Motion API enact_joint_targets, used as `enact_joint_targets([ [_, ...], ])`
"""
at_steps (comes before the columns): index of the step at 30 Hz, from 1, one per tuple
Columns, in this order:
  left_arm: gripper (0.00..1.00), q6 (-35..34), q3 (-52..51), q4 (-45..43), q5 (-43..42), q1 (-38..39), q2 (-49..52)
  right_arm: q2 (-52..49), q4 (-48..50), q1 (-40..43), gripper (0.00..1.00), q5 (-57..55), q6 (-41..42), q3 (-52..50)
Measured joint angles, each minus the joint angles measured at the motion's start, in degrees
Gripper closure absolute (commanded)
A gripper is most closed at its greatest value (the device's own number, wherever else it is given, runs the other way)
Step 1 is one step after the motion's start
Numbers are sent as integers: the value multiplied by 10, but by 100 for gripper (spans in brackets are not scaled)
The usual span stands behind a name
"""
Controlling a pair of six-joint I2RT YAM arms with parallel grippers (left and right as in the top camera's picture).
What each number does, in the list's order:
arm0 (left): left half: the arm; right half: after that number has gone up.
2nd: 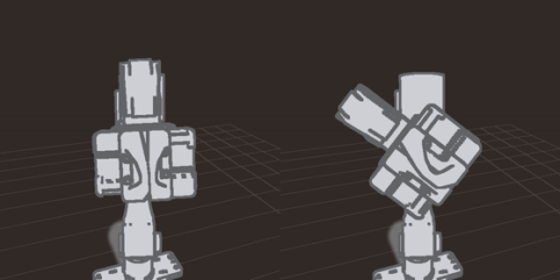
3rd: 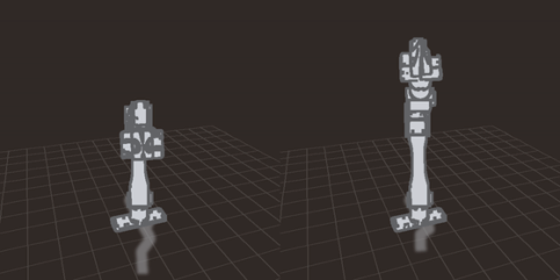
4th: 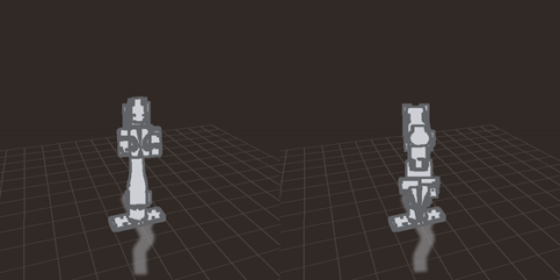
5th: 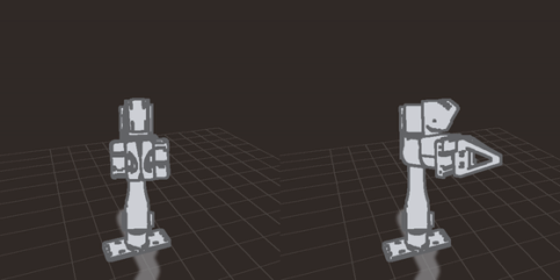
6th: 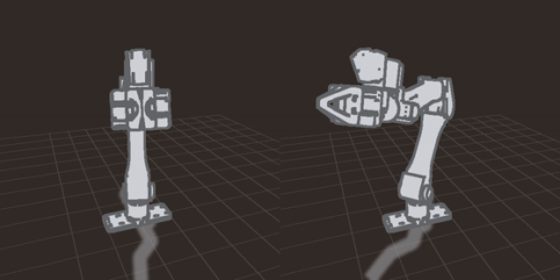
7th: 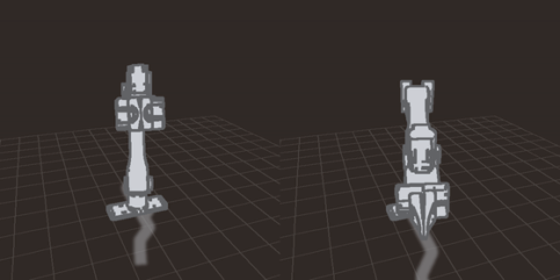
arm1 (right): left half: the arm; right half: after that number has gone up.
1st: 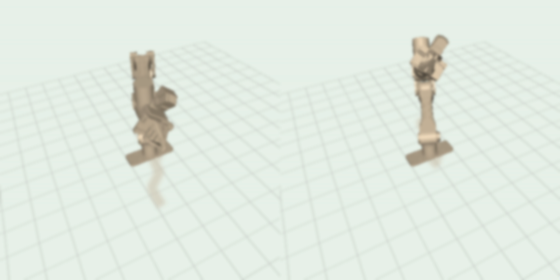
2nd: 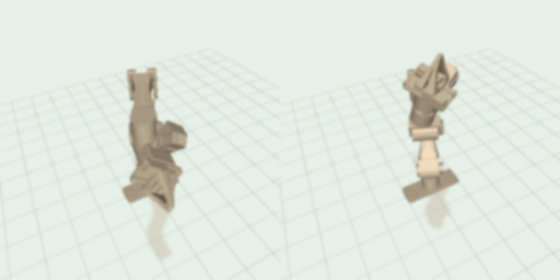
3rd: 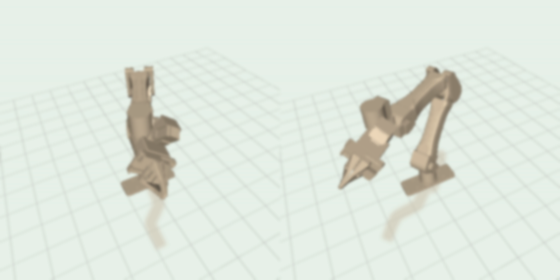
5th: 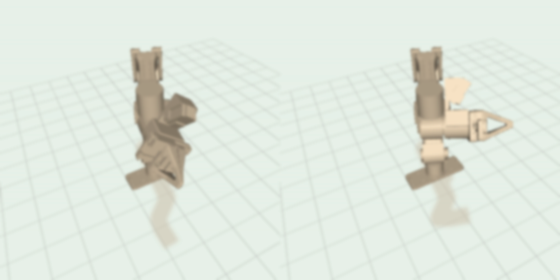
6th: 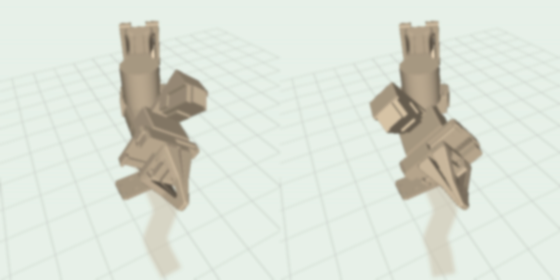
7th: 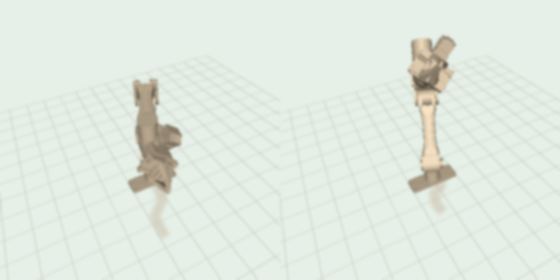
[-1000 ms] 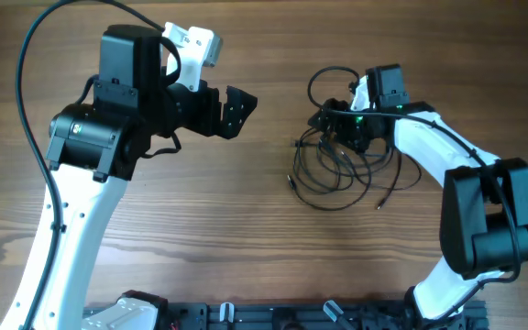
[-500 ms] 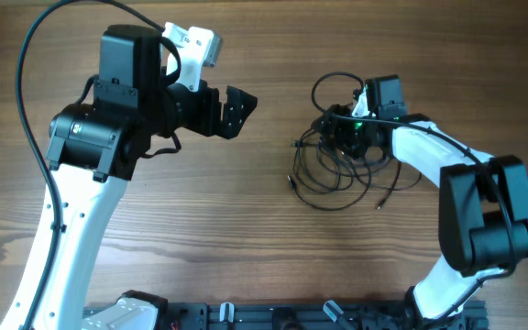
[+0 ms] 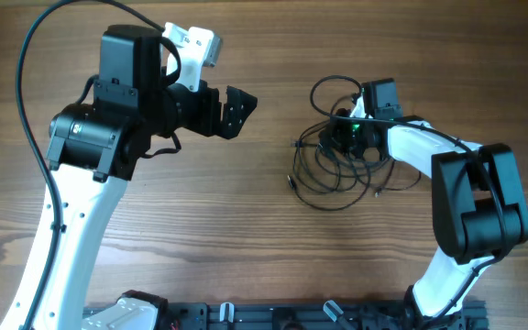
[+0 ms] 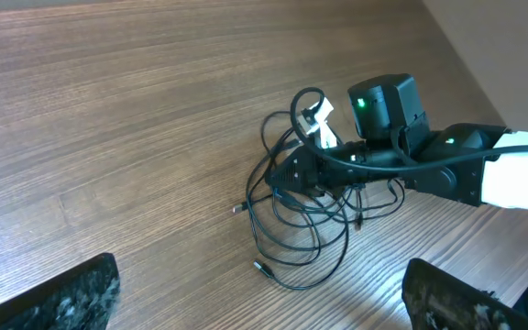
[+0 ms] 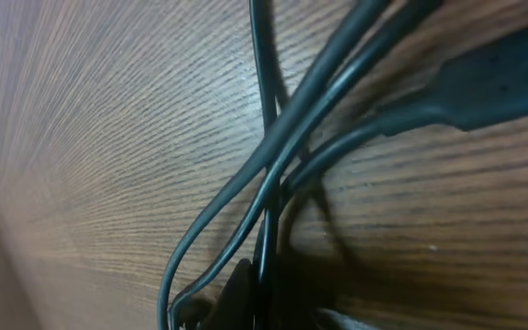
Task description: Untangle cables
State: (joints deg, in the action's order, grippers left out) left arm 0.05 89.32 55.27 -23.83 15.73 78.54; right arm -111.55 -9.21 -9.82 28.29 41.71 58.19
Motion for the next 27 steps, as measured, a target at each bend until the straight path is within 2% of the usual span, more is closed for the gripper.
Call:
enact_joint_targets([
  [8,0,0,0,0,0,0,0,42,-15,0,96,-3,-37,0],
  [21,0,0,0,0,0,0,0,441,-24,0,96,-12,-76,13],
  [27,0,0,0,0,0,0,0,518,-67,0,96,-12,-88,16],
])
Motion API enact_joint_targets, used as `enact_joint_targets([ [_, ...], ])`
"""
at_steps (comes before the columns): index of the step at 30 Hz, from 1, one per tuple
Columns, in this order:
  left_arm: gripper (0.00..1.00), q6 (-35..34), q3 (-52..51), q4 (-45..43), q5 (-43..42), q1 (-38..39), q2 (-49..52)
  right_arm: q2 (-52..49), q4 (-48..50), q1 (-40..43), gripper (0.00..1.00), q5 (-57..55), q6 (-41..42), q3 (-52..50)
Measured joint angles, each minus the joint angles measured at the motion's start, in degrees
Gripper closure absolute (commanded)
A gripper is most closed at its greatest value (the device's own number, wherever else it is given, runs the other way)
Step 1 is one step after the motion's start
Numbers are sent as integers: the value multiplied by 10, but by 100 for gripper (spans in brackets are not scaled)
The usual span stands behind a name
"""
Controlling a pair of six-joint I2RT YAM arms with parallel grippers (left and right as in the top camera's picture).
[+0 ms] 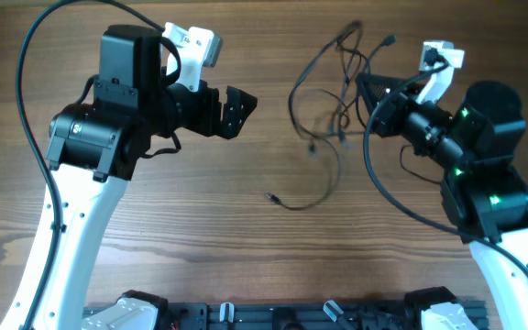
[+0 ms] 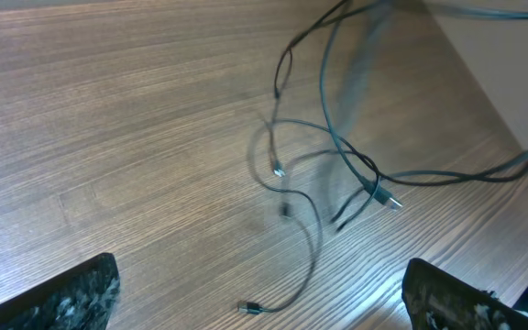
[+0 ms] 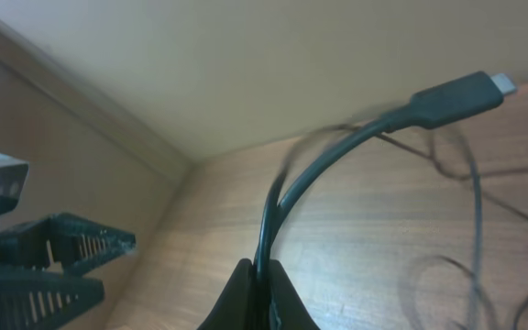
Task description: Untangle cables
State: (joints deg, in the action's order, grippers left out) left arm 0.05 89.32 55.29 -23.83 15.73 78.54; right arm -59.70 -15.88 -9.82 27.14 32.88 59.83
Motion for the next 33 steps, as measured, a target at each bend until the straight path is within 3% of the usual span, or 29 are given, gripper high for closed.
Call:
enact_joint_targets([
  [13,0,0,0,0,0,0,0,3,-56,0,96,49,-63,0],
  [27,0,0,0,0,0,0,0,3,-138,2,96,274,-316,0],
  [33,0,0,0,-11,0,0,0,3,-148,2,95,325,-357,0],
])
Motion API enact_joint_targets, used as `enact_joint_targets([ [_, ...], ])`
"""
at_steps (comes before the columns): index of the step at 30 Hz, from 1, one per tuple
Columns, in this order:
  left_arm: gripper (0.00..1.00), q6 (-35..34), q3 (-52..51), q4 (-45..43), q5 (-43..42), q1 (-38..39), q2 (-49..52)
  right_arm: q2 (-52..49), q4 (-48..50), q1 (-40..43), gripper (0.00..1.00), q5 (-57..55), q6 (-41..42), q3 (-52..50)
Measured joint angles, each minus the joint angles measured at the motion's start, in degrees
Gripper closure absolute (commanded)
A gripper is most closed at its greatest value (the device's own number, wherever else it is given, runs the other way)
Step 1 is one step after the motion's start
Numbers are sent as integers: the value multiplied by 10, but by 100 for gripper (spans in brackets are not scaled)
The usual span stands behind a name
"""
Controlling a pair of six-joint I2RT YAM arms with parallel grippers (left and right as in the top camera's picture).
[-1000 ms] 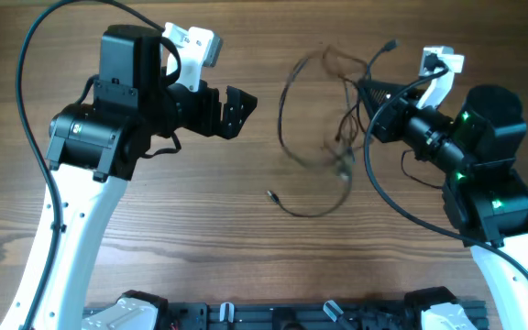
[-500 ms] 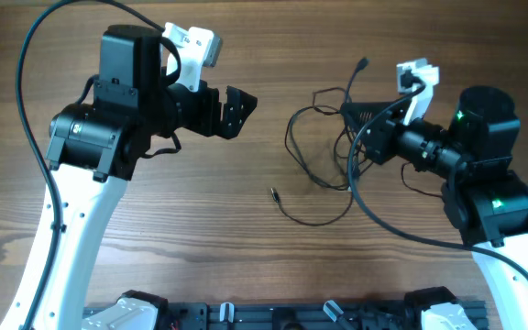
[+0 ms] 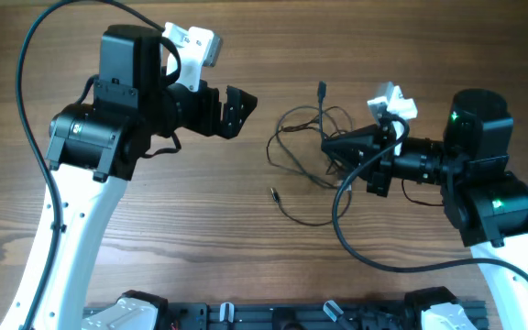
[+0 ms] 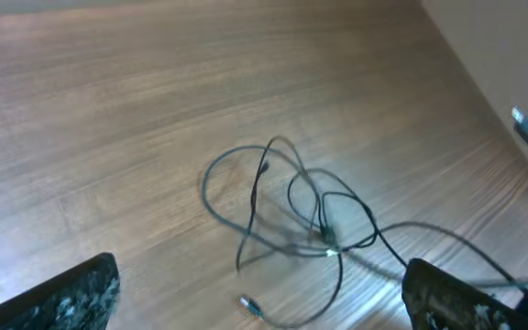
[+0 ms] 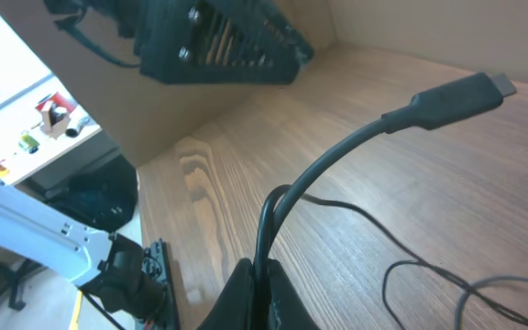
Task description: Untangle cables
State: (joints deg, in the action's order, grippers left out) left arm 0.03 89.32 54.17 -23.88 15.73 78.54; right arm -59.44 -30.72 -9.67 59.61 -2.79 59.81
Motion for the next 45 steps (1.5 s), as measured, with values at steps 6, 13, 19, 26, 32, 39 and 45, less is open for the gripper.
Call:
enact_joint_targets([
  [6,0,0,0,-17,-87,0,0,-2,-16,0,92,-25,1,0],
  [13,0,-2,0,9,-165,8,0,-7,-10,0,92,-63,27,0],
  [19,0,39,0,38,-180,67,0,-7,53,0,92,-67,86,0],
  [26,0,72,0,33,-162,117,0,-7,114,0,78,-66,185,0],
  [32,0,79,0,33,-150,117,0,-7,104,0,33,-96,238,0],
  [39,0,79,0,33,-150,117,0,-12,0,0,16,-231,235,0],
  [45,0,79,0,33,-150,117,0,-43,-92,0,13,-341,232,0],
])
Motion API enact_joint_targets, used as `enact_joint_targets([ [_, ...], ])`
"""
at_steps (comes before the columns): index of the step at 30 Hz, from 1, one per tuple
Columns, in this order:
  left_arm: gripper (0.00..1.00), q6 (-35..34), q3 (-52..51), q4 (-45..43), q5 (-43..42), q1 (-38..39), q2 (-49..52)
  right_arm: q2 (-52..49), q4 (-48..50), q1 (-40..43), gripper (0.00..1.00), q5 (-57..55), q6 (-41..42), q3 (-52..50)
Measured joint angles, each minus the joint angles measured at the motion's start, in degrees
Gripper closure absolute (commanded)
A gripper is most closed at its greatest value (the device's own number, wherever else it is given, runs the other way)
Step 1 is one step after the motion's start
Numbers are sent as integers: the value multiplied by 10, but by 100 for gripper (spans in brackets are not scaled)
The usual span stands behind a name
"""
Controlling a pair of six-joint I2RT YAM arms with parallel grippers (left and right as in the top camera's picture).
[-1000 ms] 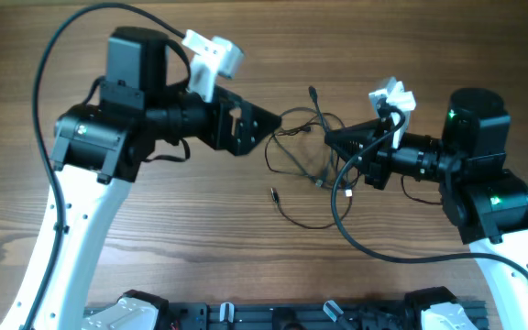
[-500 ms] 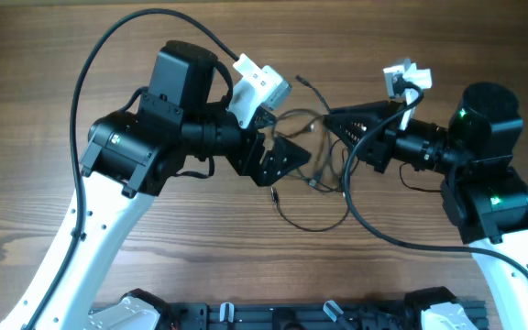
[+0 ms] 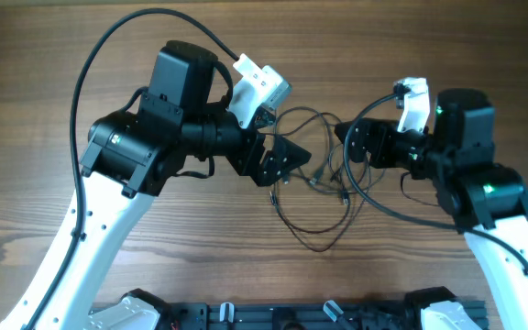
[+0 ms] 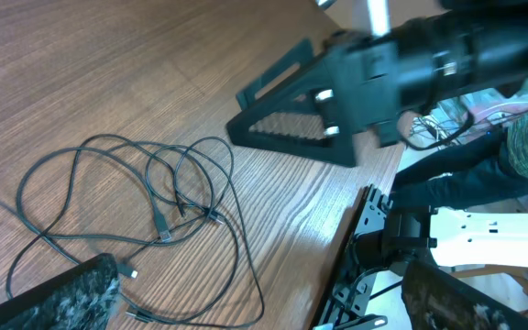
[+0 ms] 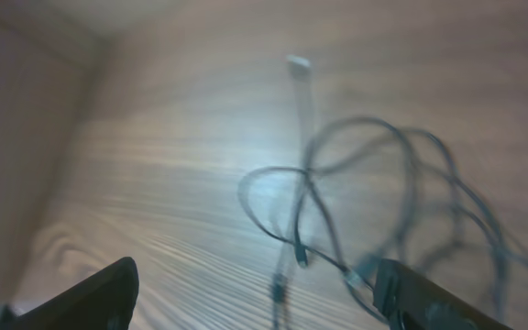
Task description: Untangle cables
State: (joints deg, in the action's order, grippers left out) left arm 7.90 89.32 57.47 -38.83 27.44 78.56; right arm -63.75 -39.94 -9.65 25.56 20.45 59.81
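Several thin black cables (image 3: 317, 181) lie in a loose tangle on the wooden table (image 3: 62, 37), between the two arms. In the left wrist view the cables (image 4: 145, 202) spread as overlapping loops with small plugs showing. My left gripper (image 3: 278, 160) hangs open just left of the tangle; its fingers (image 4: 62, 293) frame the view with nothing between them. My right gripper (image 3: 356, 145) is open at the tangle's right edge. The right wrist view is blurred, with the cables (image 5: 365, 202) beyond the open gripper (image 5: 259, 293).
A thicker black cable (image 3: 374, 197) of the right arm loops down beside the tangle. The right arm's gripper body (image 4: 337, 101) fills the upper part of the left wrist view. The table's near edge (image 4: 356, 211) and a black rail below it show there.
My right gripper, then shut on a cable, now stands open and the cables lie loose on the table. My left arm has moved from the far left to the tangle's left side.
My right gripper was first down in the tangle at the table's right. Then it held a cable up with the rest dangling, then held it lower with the bundle at mid-table. Now it is open, and the left gripper is beside the cables.
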Motion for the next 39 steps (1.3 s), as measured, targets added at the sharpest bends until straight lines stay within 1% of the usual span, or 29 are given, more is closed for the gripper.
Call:
enact_joint_targets([
  [4,0,0,0,0,0,0,0,-42,-28,0,11,-28,-2,0],
  [16,0,0,0,2,21,0,0,-203,-34,0,11,-44,-12,0],
  [25,0,0,0,2,21,0,0,-239,-56,0,11,-95,-12,0],
  [31,0,0,0,2,21,0,0,-242,-65,0,8,-163,3,-5],
  [39,0,0,0,2,21,0,0,-242,-59,0,7,-198,13,-19],
])
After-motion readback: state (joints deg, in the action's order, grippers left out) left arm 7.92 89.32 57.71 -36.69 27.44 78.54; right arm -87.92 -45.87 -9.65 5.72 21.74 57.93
